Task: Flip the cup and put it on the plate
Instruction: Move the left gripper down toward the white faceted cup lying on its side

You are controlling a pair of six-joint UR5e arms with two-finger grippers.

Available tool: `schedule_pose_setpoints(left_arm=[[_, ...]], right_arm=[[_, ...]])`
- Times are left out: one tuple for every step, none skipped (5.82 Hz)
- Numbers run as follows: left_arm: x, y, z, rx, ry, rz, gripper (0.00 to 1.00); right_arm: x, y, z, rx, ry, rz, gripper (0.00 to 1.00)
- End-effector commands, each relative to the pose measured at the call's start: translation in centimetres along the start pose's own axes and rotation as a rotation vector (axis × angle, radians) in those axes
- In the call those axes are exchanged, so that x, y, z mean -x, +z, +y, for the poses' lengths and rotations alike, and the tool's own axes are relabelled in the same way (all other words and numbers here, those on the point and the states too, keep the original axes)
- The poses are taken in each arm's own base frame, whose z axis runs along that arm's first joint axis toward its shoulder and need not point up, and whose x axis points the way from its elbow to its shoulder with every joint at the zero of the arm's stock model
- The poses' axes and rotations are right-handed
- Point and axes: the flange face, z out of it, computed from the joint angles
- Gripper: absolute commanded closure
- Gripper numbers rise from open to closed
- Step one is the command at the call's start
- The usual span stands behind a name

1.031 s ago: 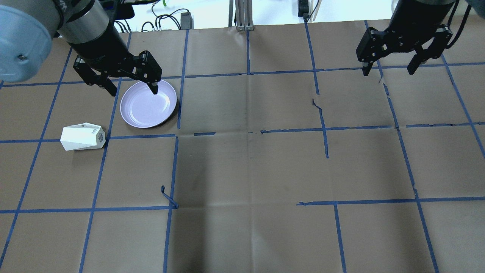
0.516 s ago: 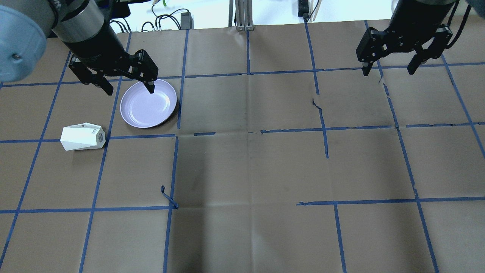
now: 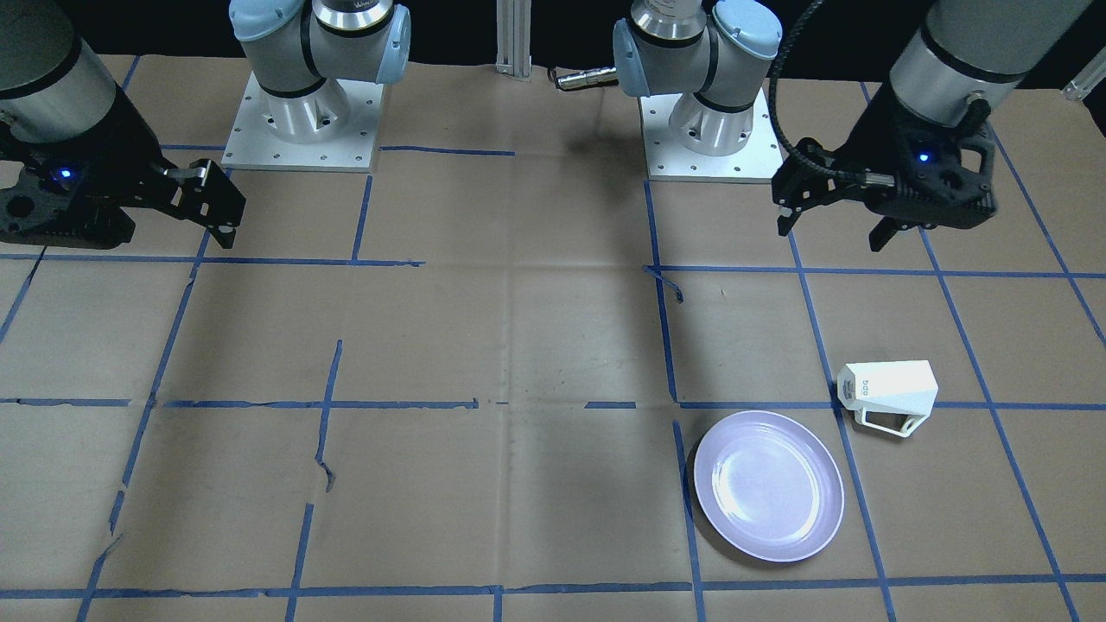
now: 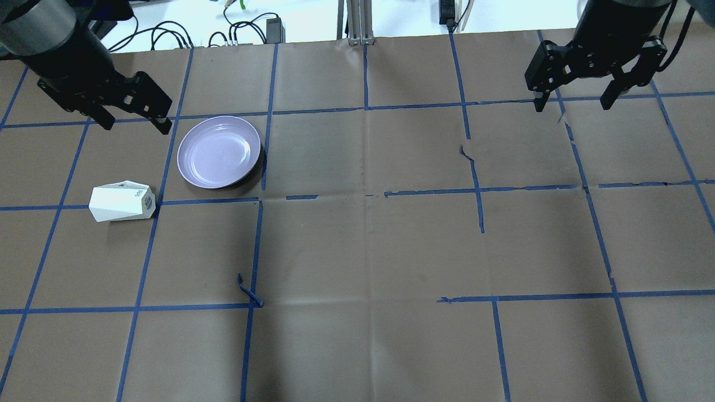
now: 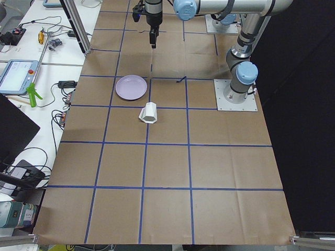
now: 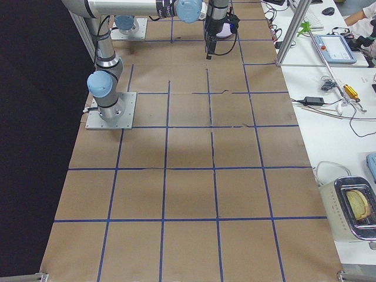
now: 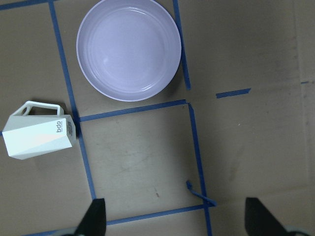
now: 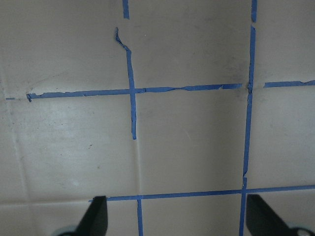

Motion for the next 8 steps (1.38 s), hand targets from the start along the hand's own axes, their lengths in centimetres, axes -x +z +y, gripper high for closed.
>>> schedule_pose_setpoints(left_arm=[[6.5,-3.3,3.3,0.042,-0.054,0.019,0.02],[12.1,-4.1,5.5,0.050,-0.014,0.038,0.02],[17.4,-3.5,8.7,0.063,-0.004,0.064,0.02],[21.7,-3.0,11.5,0.065,-0.035,0.085,0.02],[24.9,-2.5,13.5,0.054,-0.018,0.109,0.02],[28.4,-0.9,14.9,0.061,-0.073,0.139,0.02],[31.5,3.0,13.7,0.019,-0.114,0.248,0.02],[35.8,7.9,12.2,0.019,-0.138,0.317,0.02]], right_arm=[[0.0,0.0,0.0,0.000,0.000,0.000,0.00],[0.0,0.0,0.0,0.000,0.000,0.000,0.00],[0.0,0.0,0.0,0.000,0.000,0.000,0.00],[0.0,0.0,0.0,0.000,0.000,0.000,0.00],[0.0,0.0,0.0,0.000,0.000,0.000,0.00],[0.0,0.0,0.0,0.000,0.000,0.000,0.00],[0.0,0.0,0.0,0.000,0.000,0.000,0.00],[0.0,0.0,0.0,0.000,0.000,0.000,0.00]])
